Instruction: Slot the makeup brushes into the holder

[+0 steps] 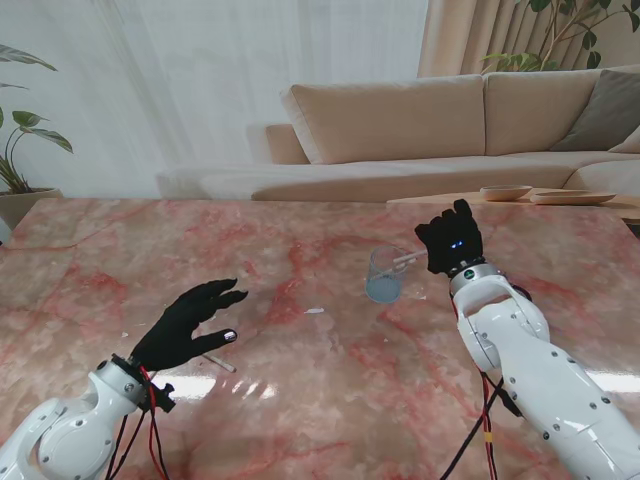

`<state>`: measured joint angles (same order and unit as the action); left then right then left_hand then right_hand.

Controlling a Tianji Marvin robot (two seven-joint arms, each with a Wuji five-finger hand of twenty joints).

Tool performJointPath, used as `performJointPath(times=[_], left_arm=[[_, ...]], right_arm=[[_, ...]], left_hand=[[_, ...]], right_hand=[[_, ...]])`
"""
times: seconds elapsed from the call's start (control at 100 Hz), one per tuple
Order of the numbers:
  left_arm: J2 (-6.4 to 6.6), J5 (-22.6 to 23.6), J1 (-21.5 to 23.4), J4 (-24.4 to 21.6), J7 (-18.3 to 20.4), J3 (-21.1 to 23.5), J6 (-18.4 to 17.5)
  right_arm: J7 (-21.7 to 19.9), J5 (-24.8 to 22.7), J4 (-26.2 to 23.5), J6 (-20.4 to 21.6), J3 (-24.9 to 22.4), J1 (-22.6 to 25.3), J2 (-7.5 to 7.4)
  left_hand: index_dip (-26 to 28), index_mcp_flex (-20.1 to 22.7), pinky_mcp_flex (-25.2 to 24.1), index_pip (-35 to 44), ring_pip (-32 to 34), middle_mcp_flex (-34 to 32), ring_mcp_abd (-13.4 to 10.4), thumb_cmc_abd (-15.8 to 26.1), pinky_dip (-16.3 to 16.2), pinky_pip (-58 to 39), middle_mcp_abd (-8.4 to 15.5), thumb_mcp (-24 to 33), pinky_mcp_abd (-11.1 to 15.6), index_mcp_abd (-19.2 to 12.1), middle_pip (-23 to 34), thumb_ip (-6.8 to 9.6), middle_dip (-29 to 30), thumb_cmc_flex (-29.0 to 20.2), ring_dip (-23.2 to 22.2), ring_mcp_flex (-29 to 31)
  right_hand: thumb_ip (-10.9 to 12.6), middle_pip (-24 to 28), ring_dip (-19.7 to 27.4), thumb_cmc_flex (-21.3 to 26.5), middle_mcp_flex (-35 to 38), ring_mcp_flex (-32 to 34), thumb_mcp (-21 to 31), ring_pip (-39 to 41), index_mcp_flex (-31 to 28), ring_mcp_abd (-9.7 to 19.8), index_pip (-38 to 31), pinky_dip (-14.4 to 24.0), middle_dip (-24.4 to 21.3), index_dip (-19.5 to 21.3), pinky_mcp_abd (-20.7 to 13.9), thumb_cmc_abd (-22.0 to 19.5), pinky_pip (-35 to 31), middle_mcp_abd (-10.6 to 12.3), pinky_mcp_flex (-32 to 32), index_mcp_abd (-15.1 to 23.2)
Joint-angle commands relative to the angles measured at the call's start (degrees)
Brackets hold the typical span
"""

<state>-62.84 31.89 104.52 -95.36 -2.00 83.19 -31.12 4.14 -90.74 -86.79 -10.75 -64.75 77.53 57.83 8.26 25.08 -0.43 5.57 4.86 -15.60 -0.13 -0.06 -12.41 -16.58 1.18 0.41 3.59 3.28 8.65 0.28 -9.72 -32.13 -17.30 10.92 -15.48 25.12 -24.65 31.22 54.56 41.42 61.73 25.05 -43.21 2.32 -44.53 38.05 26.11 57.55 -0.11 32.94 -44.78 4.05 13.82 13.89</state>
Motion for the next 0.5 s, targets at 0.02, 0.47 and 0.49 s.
performJointPath(times=[0.02, 0.47, 0.49], left_arm=[[-0.06, 0.0, 0.5, 0.3, -0.1, 0.0, 0.0], [-0.14, -0.2, 1.1, 0.8, -0.4, 0.0, -0.3], [-0.14, -0.2, 1.1, 0.8, -0.4, 0.0, -0.3]], right_arm=[[-1.7, -1.1, 0.7, -0.6, 0.6, -0.8, -0.07], [-3.7, -2.0, 2.6, -0.4, 6.2, -3.9, -0.44], [-3.7, -2.0, 2.7, -0.4, 6.5, -4.0, -0.45]], left_hand=[[0.7, -1.0, -0.2, -0.7, -1.3, 0.0, -2.6, 2.7, 0.1, 2.1, 1.0, -1.5, 0.5, -1.2, -1.0, -1.0, 0.6, -0.4, 0.7, -1.7], [0.7, -0.9, -0.2, -0.6, -1.4, 0.0, -2.6, 2.6, 0.1, 2.1, 1.0, -1.5, 0.6, -1.3, -1.1, -0.99, 0.6, -0.4, 0.7, -1.7], [0.7, -1.0, -0.2, -0.6, -1.4, 0.0, -2.6, 2.6, 0.1, 2.1, 0.9, -1.5, 0.5, -1.2, -1.1, -0.99, 0.6, -0.4, 0.7, -1.7]], right_hand=[[-0.2, -0.4, -2.3, 0.5, 1.0, 2.2, 2.9, -0.1, -3.4, -0.6, -5.8, -1.2, 0.8, 0.8, 1.3, -0.4, -1.3, -0.8, 0.0, 0.7], [-0.3, -0.8, -2.1, 0.0, 1.2, 2.4, 4.0, -0.4, -4.0, -0.4, -5.9, -1.8, 0.5, 0.3, 1.5, 0.5, -1.4, -0.7, 0.0, 0.8], [-0.2, -0.7, -2.1, 0.0, 1.2, 2.4, 4.0, -0.4, -4.0, -0.4, -5.9, -1.8, 0.5, 0.3, 1.4, 0.5, -1.4, -0.8, 0.0, 0.8]])
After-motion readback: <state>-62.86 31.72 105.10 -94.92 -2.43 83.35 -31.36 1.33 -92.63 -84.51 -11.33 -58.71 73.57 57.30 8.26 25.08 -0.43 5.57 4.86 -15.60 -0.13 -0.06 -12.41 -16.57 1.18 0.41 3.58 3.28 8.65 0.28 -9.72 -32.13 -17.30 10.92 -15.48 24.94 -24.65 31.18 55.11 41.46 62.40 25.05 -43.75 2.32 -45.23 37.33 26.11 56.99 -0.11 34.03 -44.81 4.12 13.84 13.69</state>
